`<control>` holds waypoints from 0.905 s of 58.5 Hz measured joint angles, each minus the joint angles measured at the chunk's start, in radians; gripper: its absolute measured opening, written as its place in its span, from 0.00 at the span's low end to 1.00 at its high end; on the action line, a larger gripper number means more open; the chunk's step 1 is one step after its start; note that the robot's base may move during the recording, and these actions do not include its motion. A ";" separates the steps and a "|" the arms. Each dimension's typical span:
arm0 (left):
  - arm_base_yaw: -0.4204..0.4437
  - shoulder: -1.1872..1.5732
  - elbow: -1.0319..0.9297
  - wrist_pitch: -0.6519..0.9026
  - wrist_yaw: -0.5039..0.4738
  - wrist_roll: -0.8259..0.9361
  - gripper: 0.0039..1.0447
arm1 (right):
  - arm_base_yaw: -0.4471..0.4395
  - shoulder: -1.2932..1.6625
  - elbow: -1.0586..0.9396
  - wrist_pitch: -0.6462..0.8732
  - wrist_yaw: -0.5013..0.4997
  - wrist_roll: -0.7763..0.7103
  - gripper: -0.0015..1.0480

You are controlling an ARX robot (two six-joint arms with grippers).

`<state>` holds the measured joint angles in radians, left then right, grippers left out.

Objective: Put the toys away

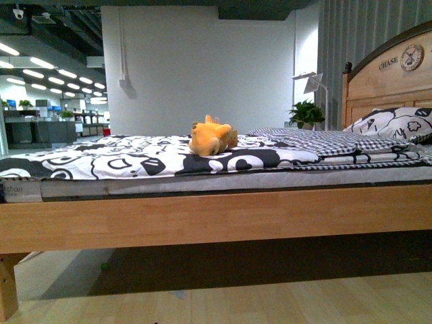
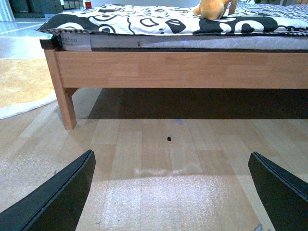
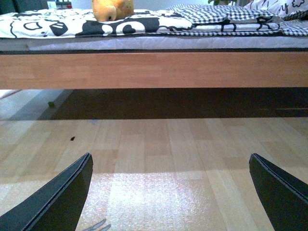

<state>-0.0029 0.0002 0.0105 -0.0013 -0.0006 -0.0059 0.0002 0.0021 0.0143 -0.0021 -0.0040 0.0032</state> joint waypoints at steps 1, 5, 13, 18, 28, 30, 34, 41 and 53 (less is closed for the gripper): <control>0.000 0.000 0.000 0.000 0.000 0.000 0.94 | 0.000 0.000 0.000 0.000 0.000 0.000 0.94; 0.000 0.000 0.000 0.000 0.000 0.000 0.94 | 0.000 0.000 0.000 0.000 0.000 0.000 0.94; 0.000 0.000 0.000 0.000 0.000 0.000 0.94 | 0.000 0.000 0.000 0.000 0.000 0.000 0.94; 0.000 0.000 0.000 0.000 0.000 0.000 0.94 | 0.000 0.000 0.000 0.000 0.000 0.000 0.94; 0.000 0.000 0.000 0.000 0.000 0.000 0.94 | 0.000 0.000 0.000 0.000 0.000 0.000 0.94; 0.000 0.000 0.000 0.000 0.000 0.000 0.94 | 0.000 0.000 0.000 0.000 0.000 0.000 0.94; 0.000 0.000 0.000 0.000 0.000 0.000 0.94 | 0.000 0.000 0.000 0.000 0.000 0.000 0.94; 0.000 0.000 0.000 0.000 0.000 0.000 0.94 | 0.000 0.000 0.000 0.000 0.000 0.000 0.94; 0.000 0.000 0.000 0.000 0.000 0.000 0.94 | 0.000 0.000 0.000 0.000 0.000 0.000 0.94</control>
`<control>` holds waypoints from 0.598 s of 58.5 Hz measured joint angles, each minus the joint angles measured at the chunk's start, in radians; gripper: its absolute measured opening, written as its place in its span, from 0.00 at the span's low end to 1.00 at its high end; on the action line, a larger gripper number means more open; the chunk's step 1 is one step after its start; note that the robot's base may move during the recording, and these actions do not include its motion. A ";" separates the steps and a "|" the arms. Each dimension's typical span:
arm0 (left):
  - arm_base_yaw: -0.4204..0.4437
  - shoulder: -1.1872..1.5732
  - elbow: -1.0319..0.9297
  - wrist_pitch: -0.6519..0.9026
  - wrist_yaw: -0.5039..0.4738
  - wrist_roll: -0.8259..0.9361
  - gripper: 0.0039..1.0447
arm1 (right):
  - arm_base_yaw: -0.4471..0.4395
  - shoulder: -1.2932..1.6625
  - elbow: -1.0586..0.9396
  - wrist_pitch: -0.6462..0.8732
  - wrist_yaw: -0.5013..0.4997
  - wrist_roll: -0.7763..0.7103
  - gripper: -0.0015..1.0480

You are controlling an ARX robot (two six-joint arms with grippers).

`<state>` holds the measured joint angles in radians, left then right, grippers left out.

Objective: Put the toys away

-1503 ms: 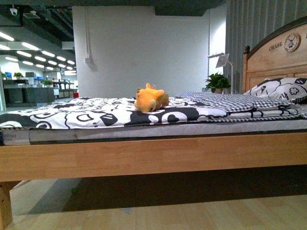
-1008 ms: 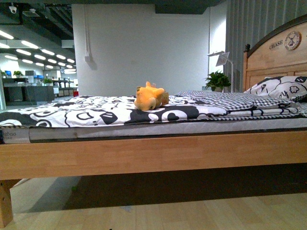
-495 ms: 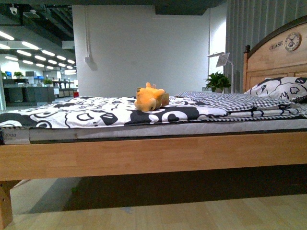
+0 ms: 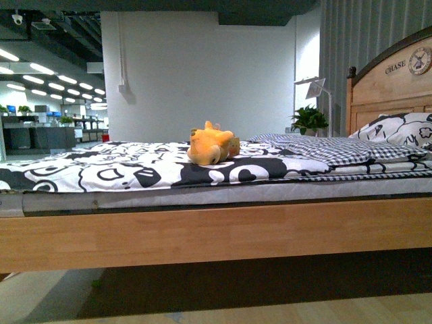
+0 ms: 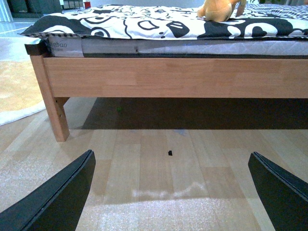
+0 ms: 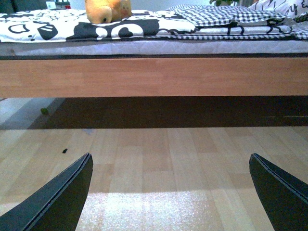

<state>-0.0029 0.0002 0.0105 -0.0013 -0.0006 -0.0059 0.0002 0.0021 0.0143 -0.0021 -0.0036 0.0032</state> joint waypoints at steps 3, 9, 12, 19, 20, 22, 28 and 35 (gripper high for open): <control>0.000 0.000 0.000 0.000 0.000 0.000 0.94 | 0.000 0.000 0.000 0.000 0.000 0.000 0.94; 0.000 0.000 0.000 0.000 0.000 0.000 0.94 | 0.000 0.000 0.000 0.000 0.000 0.000 0.94; 0.000 0.000 0.000 0.000 0.000 0.000 0.94 | 0.000 0.000 0.000 0.000 0.000 0.000 0.94; 0.000 0.000 0.000 0.000 0.000 0.000 0.94 | 0.000 0.000 0.000 0.000 0.000 0.000 0.94; 0.000 0.000 0.000 0.000 0.000 0.000 0.94 | 0.000 0.000 0.000 0.000 0.000 0.000 0.94; 0.000 0.000 0.000 0.000 0.000 0.000 0.94 | 0.000 0.000 0.000 0.000 0.000 0.000 0.94; 0.000 0.000 0.000 0.000 0.000 0.000 0.94 | 0.000 0.000 0.000 0.000 0.002 0.000 0.94; 0.000 0.000 0.000 0.000 0.000 0.000 0.94 | 0.000 0.000 0.000 0.000 0.002 0.000 0.94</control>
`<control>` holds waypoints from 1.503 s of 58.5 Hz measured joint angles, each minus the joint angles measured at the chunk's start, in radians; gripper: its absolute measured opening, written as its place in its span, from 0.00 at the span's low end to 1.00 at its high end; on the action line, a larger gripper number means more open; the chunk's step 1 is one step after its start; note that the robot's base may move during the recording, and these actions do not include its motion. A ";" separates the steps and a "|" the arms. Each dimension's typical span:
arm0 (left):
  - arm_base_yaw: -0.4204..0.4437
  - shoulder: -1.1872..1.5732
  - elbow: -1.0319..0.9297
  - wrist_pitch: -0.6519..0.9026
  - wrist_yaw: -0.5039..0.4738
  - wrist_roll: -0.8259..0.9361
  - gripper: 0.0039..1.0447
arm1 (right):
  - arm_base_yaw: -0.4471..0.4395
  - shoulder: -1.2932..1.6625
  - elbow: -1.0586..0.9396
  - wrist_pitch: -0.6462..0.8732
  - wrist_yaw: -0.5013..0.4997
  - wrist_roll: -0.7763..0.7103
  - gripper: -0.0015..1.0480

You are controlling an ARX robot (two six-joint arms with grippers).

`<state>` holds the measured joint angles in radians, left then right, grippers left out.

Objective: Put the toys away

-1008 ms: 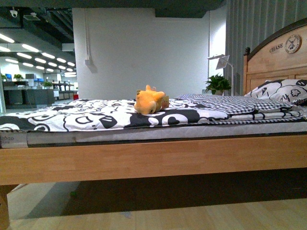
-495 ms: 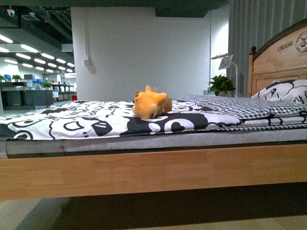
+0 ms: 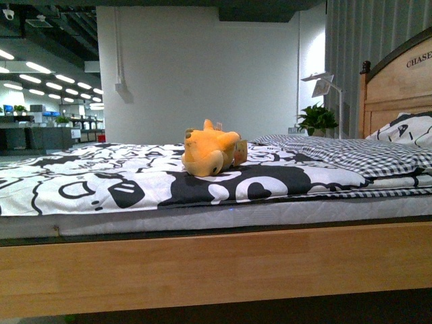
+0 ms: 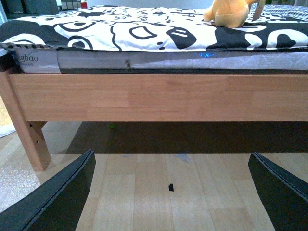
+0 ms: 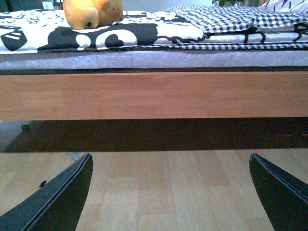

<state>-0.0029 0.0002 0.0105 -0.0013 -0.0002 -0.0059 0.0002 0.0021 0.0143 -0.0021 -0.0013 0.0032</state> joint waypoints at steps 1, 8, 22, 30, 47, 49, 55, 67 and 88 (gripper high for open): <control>0.000 0.000 0.000 0.000 0.000 0.000 0.94 | 0.000 0.000 0.000 0.000 0.000 0.000 0.94; 0.000 0.000 0.000 0.000 0.000 0.000 0.94 | 0.000 0.000 0.000 0.000 0.000 0.000 0.94; 0.000 0.000 0.000 0.000 0.000 0.000 0.94 | 0.000 0.000 0.000 0.000 0.000 0.000 0.94; 0.000 0.000 0.000 0.000 0.000 0.000 0.94 | 0.000 0.000 0.000 0.000 0.000 0.000 0.94; 0.000 0.000 0.000 0.000 0.000 0.000 0.94 | 0.000 0.000 0.000 0.000 0.000 0.000 0.94; 0.000 0.000 0.000 0.000 0.000 0.000 0.94 | 0.000 0.000 0.000 0.000 0.000 0.000 0.94; 0.000 0.000 0.000 0.000 0.000 0.000 0.94 | 0.000 0.000 0.000 0.000 0.000 0.000 0.94; 0.000 0.000 0.000 0.000 0.000 0.000 0.94 | 0.000 0.000 0.000 0.000 0.000 0.000 0.94; 0.000 0.001 0.000 0.000 0.000 0.000 0.94 | 0.000 0.001 0.000 0.000 0.000 0.000 0.94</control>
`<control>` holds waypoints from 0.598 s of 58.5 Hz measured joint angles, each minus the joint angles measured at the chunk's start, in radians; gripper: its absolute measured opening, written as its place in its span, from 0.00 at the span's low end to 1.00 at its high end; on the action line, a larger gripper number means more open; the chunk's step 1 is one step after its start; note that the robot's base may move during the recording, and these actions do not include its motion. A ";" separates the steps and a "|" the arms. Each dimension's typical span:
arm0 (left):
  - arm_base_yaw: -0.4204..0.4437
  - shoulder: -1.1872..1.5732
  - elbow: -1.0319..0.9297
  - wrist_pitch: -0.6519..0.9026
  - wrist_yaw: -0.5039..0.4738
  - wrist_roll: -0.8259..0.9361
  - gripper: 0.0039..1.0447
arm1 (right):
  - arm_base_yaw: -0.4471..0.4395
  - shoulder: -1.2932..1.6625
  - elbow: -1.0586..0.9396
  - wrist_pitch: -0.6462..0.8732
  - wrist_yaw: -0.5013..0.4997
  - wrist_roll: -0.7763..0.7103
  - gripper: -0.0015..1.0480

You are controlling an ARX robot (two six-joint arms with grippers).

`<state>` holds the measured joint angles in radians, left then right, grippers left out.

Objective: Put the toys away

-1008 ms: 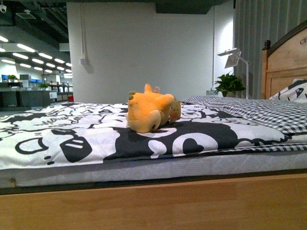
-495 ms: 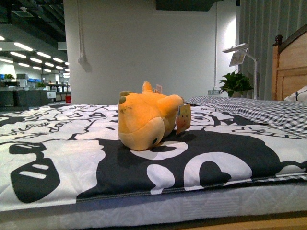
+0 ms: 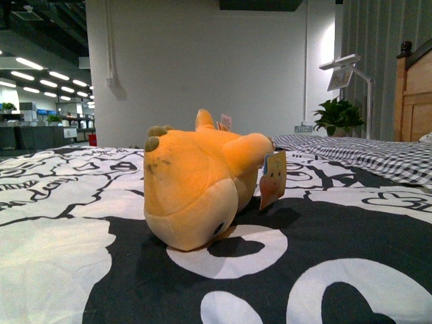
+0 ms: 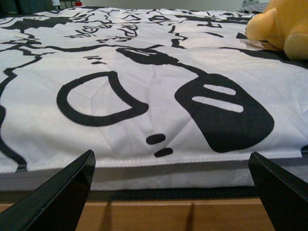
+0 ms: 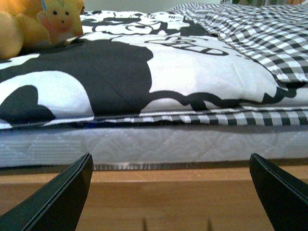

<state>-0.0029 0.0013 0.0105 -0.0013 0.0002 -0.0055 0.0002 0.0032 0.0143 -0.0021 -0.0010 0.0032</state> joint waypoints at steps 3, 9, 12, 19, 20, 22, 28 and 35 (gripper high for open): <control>0.000 0.000 0.000 0.000 -0.001 0.000 0.94 | 0.000 0.000 0.000 0.000 0.000 0.000 0.94; 0.000 0.000 0.000 0.000 0.000 0.000 0.94 | 0.000 0.000 0.000 0.000 0.000 0.000 0.94; 0.000 0.000 0.000 0.000 0.000 0.000 0.94 | 0.000 0.000 0.000 0.000 0.000 0.000 0.94; 0.000 0.000 0.000 0.000 0.001 0.001 0.94 | 0.000 0.000 0.000 0.000 0.004 0.000 0.94; 0.000 0.000 0.000 0.000 0.001 0.001 0.94 | 0.000 0.000 0.000 0.000 0.004 0.000 0.94; 0.000 0.000 0.000 0.000 0.001 0.001 0.94 | 0.000 0.000 0.000 0.000 0.004 0.000 0.94; 0.000 0.000 0.000 0.000 0.001 0.001 0.94 | 0.000 0.000 0.000 0.000 0.004 0.000 0.94; 0.000 0.000 0.000 0.000 0.000 0.001 0.94 | 0.000 0.000 0.000 0.000 0.004 0.000 0.94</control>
<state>-0.0029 0.0013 0.0105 -0.0013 0.0006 -0.0044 0.0006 0.0036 0.0143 -0.0017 0.0029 0.0032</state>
